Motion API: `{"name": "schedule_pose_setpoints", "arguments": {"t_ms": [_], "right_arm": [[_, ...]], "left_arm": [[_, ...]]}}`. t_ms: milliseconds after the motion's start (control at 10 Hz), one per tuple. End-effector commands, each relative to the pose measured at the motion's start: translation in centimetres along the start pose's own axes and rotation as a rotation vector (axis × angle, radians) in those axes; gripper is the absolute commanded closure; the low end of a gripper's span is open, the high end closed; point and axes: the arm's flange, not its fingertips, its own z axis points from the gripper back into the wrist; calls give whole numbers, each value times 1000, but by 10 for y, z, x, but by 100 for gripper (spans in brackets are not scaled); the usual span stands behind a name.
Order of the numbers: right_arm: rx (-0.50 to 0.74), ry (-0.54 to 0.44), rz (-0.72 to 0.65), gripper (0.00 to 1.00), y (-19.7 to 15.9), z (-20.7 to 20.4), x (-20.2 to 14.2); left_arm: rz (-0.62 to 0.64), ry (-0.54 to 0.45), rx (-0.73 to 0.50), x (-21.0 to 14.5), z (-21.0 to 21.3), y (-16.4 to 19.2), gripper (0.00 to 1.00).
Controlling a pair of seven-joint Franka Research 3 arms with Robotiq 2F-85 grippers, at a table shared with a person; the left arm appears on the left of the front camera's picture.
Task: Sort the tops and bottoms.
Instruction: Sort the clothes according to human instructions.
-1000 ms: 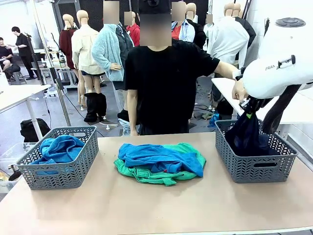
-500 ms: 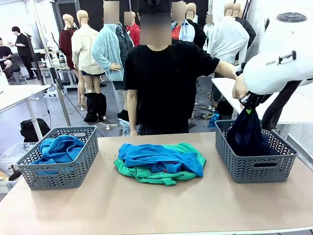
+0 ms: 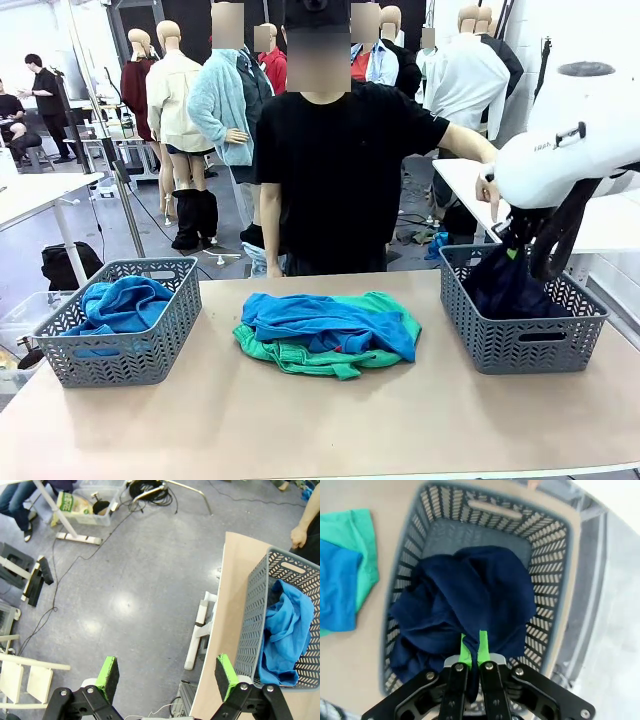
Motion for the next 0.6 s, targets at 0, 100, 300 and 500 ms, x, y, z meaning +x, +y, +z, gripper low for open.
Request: {"name": "schedule_pose_setpoints", "arguments": {"t_ms": [0,100,300,500], "right_arm": [[68,98,-55,100,-12,-25,20],[114,134,-45,100,-15,-36,22],[130,153,-64,72,-18,-39,25],[121,134,-63,36,-20,-29,26]], "left_arm": [[3,-2,1,0,1,0,0],[3,-2,1,0,1,0,0],[3,-2,1,0,1,0,0],[3,-2,1,0,1,0,0]]}}
